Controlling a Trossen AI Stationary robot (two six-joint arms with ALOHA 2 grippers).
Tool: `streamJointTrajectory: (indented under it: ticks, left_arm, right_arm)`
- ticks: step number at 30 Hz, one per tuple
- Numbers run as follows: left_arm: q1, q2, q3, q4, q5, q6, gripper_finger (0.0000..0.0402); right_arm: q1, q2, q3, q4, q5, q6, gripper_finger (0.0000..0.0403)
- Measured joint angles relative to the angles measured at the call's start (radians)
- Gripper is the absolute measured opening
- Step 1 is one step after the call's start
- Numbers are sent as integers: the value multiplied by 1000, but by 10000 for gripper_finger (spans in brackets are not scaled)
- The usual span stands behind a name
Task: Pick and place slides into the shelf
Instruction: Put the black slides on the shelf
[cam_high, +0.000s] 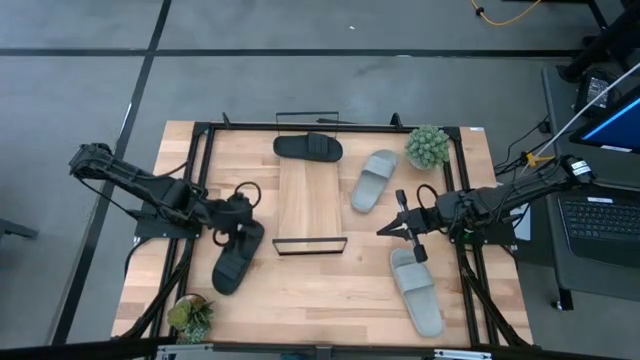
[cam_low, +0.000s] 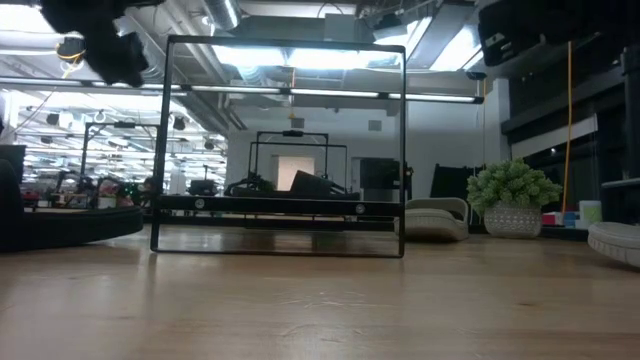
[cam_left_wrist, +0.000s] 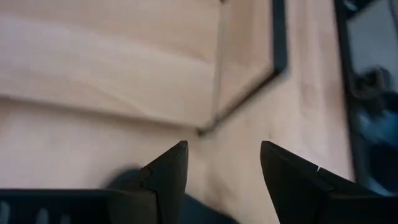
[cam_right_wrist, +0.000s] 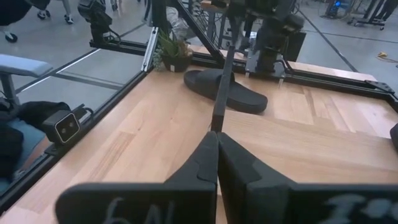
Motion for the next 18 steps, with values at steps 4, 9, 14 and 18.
streamJointTrajectory:
  ticks: [4,9,14,18]
  left_arm:
    - [0,0,0,-47,137,-38,191]
    - [0,0,0,-165,207,-49,191]
    - [0,0,0,-231,219,-47,191]
    - [0,0,0,-242,158,-20,191]
  right_arm:
    - [0,1,0,11,0,6,5]
    - [0,1,0,30,0,28,5]
    - [0,1,0,61,1,23,5]
    - [-2,1,0,66,17,16,5]
